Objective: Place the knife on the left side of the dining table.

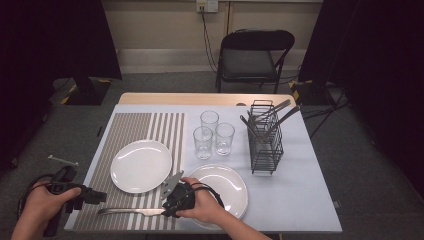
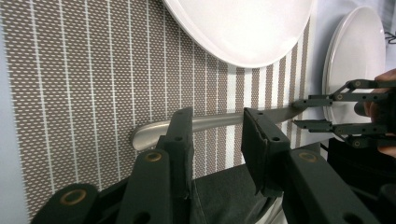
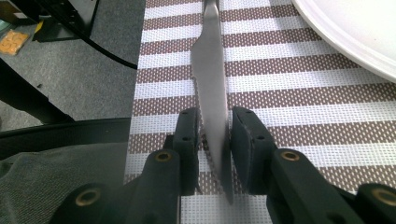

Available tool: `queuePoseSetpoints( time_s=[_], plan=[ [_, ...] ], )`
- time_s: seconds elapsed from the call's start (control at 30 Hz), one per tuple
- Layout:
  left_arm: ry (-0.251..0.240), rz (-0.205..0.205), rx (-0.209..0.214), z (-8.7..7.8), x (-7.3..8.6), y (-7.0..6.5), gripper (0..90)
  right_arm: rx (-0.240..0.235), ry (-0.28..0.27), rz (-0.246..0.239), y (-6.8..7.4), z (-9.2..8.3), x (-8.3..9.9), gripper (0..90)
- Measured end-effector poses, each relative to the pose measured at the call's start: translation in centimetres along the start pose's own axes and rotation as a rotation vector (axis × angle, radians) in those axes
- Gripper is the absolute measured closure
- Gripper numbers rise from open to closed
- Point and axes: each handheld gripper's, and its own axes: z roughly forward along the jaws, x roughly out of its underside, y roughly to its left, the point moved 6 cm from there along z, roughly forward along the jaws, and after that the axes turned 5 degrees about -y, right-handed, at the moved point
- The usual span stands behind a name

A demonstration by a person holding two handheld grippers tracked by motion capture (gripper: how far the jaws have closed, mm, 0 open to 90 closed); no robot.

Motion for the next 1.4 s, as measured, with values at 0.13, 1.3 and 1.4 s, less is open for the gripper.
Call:
queuePoseSetpoints(
  time_s=[0.13, 1.3, 1.4],
  plan=[
    [-0.006, -0.002, 0.005, 0.0, -0.2, -0.3, 63.7, 0.001, 0.003, 0.005, 0.0, 0.0, 0.0, 72.7],
    [-0.108, 0.172, 0.031, 1.5, -1.7, -4.7, 40.7, 0.017, -0.022, 0.034, -0.6, -3.2, -0.9, 46.7],
    [-0.117, 0.202, 0.047, 1.7, -1.8, -5.3, 39.5, 0.032, -0.024, 0.033, -0.9, -4.1, -0.9, 42.2]
  ],
)
